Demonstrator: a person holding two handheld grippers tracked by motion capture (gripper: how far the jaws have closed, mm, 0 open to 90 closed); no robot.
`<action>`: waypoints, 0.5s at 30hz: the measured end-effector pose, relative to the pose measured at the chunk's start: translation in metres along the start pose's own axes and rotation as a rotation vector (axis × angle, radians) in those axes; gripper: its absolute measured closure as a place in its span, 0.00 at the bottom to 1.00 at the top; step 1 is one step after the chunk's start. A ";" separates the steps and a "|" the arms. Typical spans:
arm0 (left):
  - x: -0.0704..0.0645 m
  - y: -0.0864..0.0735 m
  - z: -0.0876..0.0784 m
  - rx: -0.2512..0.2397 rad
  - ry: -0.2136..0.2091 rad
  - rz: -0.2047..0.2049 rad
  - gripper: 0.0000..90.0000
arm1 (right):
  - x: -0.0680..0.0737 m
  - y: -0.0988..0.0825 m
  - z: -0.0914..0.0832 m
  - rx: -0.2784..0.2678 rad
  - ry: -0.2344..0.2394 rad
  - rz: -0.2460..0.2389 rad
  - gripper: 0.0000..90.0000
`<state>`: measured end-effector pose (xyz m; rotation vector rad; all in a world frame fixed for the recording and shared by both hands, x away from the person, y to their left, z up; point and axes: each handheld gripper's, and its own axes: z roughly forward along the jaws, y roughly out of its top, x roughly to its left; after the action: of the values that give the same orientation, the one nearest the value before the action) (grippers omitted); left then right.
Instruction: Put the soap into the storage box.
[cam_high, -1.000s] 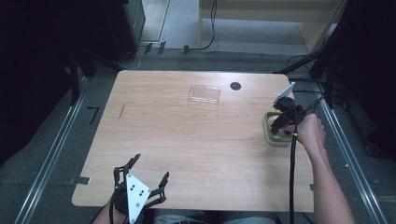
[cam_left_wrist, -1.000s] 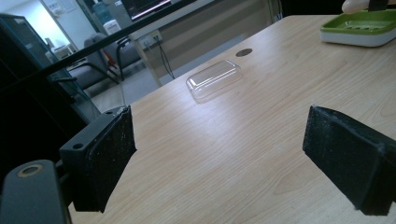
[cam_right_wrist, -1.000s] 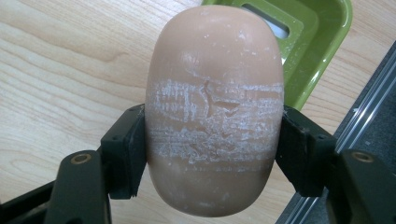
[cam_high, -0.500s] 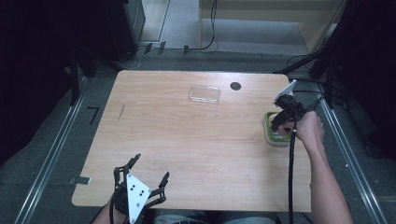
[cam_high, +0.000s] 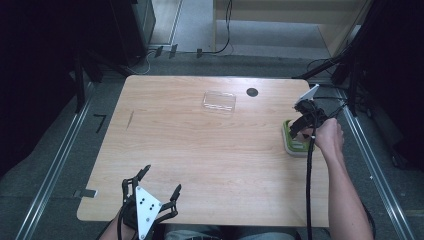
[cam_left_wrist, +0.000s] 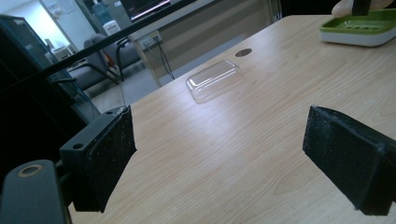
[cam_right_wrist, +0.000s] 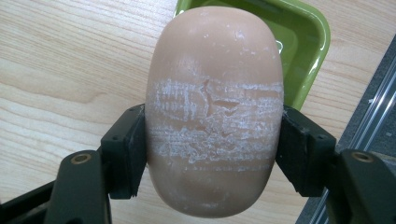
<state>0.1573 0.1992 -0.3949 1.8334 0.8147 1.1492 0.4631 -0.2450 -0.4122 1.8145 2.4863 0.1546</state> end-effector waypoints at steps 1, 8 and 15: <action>0.000 0.000 0.000 0.000 0.001 0.001 0.11 | 0.000 0.000 0.000 0.003 0.001 0.003 0.37; 0.000 0.000 0.000 0.000 0.000 0.001 0.11 | -0.004 0.001 0.003 0.003 0.003 0.034 0.37; 0.000 0.000 0.000 0.000 0.000 0.001 0.11 | -0.005 0.002 0.006 0.010 -0.004 0.047 0.37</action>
<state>0.1575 0.1989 -0.3950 1.8339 0.8135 1.1495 0.4671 -0.2491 -0.4177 1.8756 2.4476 0.1408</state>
